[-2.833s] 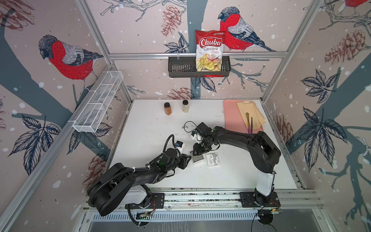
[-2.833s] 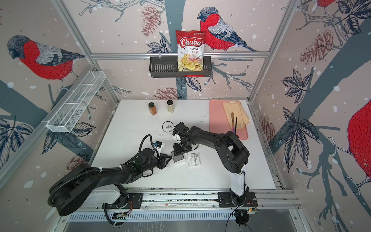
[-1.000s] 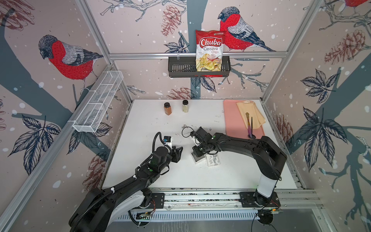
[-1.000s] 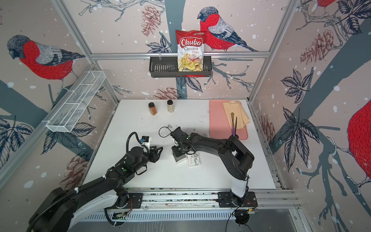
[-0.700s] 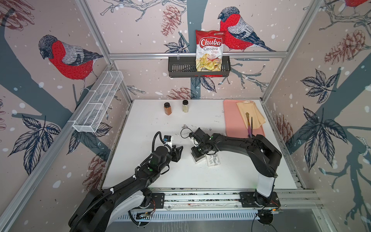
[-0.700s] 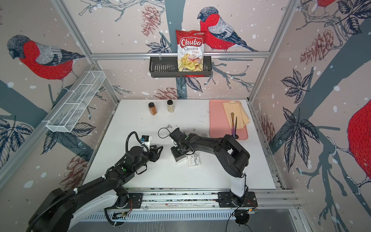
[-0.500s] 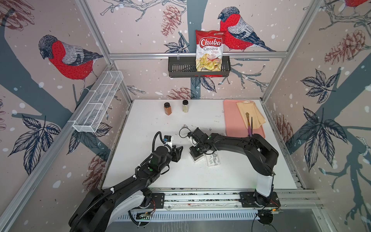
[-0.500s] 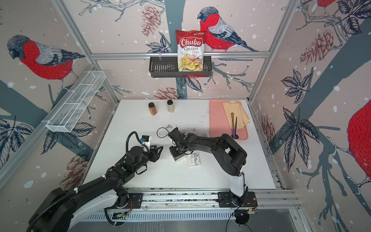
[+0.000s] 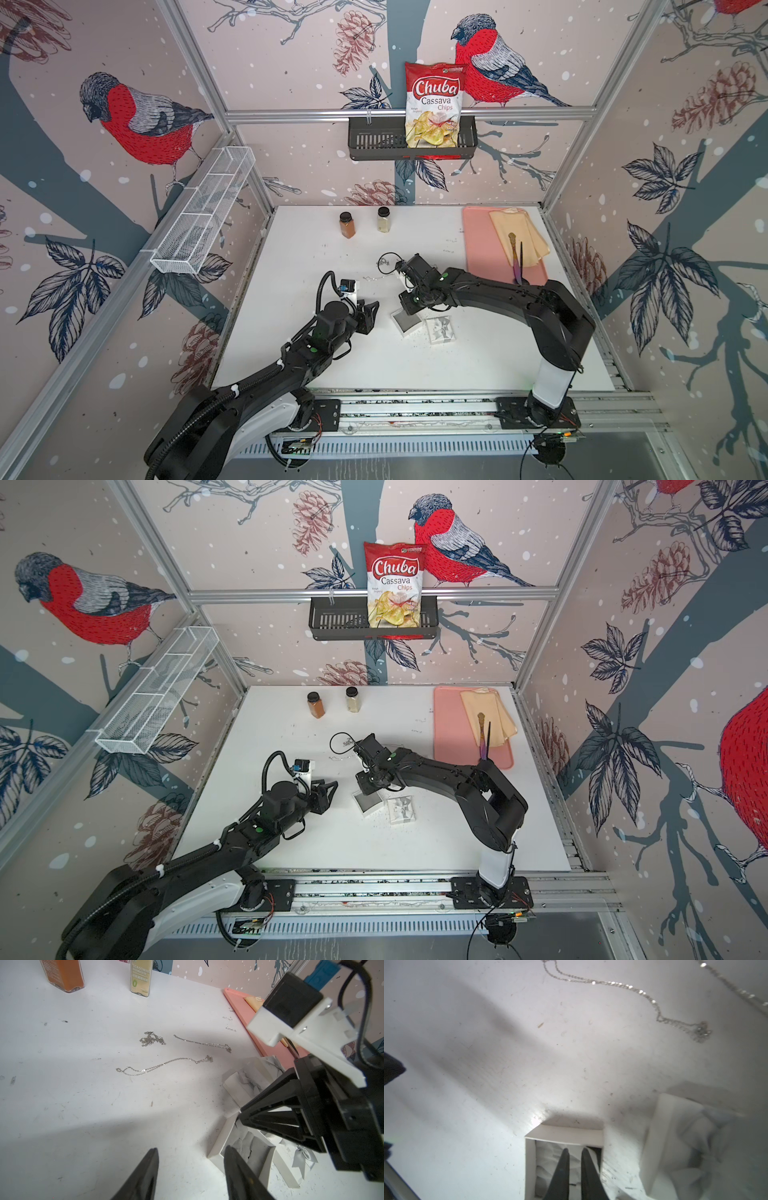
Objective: Take the necklace out of the lift-off lid jewelry box
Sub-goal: Place the inner lining in the jewelry box.
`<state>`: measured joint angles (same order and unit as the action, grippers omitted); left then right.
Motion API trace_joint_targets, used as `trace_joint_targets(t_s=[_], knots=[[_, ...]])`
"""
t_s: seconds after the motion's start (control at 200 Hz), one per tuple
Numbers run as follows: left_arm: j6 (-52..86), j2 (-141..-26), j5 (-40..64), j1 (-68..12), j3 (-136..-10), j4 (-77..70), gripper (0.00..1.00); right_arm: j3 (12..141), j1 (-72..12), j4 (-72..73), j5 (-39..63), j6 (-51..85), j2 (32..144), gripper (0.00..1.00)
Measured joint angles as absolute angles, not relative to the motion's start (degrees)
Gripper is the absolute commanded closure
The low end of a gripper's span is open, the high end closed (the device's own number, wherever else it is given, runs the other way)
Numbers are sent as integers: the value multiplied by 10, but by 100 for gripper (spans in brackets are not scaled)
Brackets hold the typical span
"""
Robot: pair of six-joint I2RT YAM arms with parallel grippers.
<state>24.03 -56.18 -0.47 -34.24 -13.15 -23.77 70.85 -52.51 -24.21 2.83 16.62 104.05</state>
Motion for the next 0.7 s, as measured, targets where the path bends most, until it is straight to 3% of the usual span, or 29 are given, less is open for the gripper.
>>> trace_joint_targets(t_s=[0.7], knots=[[236, -552, -17, -339, -131, -237, 44, 760, -563, -280, -51, 195, 1131, 90]])
